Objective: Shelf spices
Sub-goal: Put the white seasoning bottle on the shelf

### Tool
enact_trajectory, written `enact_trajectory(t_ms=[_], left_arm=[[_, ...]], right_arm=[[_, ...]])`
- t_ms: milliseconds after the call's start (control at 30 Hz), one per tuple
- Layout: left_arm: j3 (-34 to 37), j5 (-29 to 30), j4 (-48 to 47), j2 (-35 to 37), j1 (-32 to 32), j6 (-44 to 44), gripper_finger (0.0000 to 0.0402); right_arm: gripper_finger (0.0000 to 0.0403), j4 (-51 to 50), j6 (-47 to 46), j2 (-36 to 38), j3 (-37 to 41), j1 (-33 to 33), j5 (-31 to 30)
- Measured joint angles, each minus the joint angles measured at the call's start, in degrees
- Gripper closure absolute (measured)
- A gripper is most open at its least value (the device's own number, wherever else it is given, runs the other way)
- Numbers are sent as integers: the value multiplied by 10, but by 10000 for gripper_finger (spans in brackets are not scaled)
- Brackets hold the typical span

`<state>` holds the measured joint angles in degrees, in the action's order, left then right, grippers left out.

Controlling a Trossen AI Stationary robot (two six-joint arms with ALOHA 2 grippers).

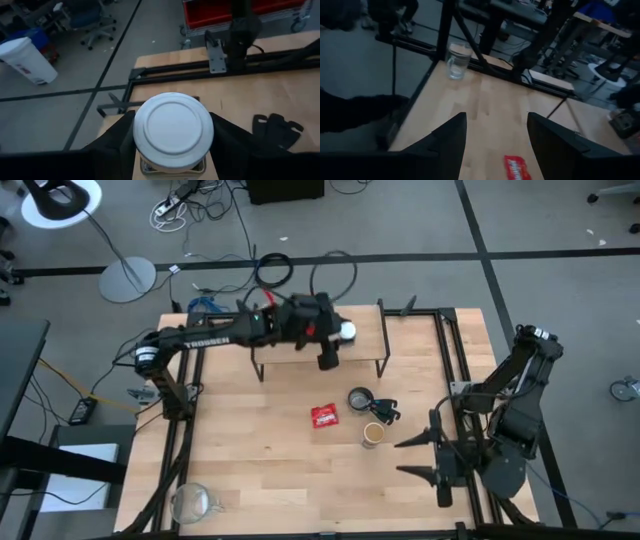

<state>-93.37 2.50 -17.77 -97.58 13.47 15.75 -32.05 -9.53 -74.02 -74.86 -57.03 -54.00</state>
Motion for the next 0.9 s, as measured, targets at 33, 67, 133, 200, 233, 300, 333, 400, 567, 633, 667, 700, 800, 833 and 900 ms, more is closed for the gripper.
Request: enact_trajectory(t_ms=[33, 67, 133, 200, 233, 300, 333, 400, 567, 633, 667, 700, 800, 833, 900], left_arm=[[-2, -12, 3, 0, 10, 3, 210], [-3, -23, 5, 0, 19, 5, 210], [-14, -40, 11, -8, 36, 7, 210], [-33, -56, 2, -22, 52, 7, 210], [-47, -66, -6, -31, 58, 8, 210], [-82, -86, -28, -56, 69, 7, 210], [-103, -88, -47, -71, 73, 7, 210], [-144, -89, -89, -102, 77, 12, 210], [-248, -107, -168, -171, 90, 23, 210], [-283, -118, -192, -190, 98, 24, 210], [-297, -122, -202, -198, 102, 27, 210], [-309, -125, -210, -204, 105, 31, 210], [-321, -132, -226, -211, 117, 35, 210], [-320, -137, -228, -211, 120, 35, 210], [-319, -140, -229, -211, 125, 35, 210]], right_arm=[[195, 10, -4, 0, 6, -2, 0], [195, 22, -4, 0, 13, -4, 1], [195, 48, 7, 0, 23, -5, 1], [195, 76, 21, 0, 31, -5, 1], [194, 89, 27, -3, 33, -4, 1], [190, 103, 44, -12, 35, -2, 2], [187, 107, 50, -16, 36, -2, 4], [178, 119, 55, -24, 36, 1, 7], [151, 124, 48, -37, 36, 0, 9], [142, 127, 46, -37, 36, -3, 10], [138, 129, 42, -37, 36, -3, 10], [136, 128, 38, -37, 36, -4, 10], [133, 128, 36, -37, 36, -4, 11], [133, 128, 36, -37, 36, -4, 11], [135, 127, 36, -37, 36, -3, 11]])
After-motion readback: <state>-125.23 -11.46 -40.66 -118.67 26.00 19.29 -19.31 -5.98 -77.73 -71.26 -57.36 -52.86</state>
